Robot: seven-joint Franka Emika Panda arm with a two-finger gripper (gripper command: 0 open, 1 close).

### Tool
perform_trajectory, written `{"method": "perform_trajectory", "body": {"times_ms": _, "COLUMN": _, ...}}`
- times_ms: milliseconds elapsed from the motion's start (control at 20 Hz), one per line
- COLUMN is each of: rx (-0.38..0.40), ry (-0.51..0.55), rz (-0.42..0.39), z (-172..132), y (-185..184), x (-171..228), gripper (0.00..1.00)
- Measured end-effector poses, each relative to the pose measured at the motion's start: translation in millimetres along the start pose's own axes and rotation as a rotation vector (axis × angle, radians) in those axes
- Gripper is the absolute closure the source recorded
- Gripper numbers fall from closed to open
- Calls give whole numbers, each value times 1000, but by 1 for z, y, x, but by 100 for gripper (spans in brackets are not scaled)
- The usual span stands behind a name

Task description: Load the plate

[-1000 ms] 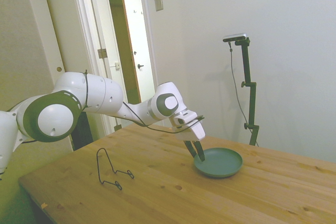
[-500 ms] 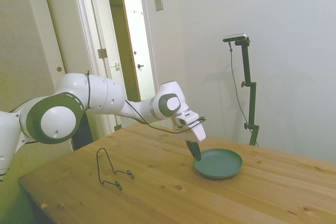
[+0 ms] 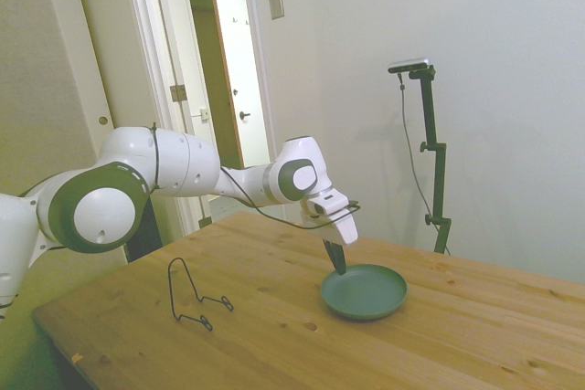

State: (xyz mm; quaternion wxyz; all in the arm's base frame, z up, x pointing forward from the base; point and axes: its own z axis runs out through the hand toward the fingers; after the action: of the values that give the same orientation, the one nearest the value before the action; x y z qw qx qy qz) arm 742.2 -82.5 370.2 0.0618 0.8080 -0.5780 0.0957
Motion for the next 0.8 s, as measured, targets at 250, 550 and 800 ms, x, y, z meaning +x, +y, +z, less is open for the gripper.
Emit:
{"method": "perform_trajectory", "body": {"times_ms": 250, "rx": 86, "ry": -77, "rz": 44, "z": -35, "y": -10, "x": -1, "gripper": 100}}
{"method": "perform_trajectory", "body": {"times_ms": 550, "rx": 145, "ry": -191, "rz": 79, "z": -97, "y": -12, "x": 1, "gripper": 100}}
{"method": "perform_trajectory", "body": {"times_ms": 800, "rx": 165, "ry": -300, "rz": 92, "z": -139, "y": -5, "x": 2, "gripper": 100}}
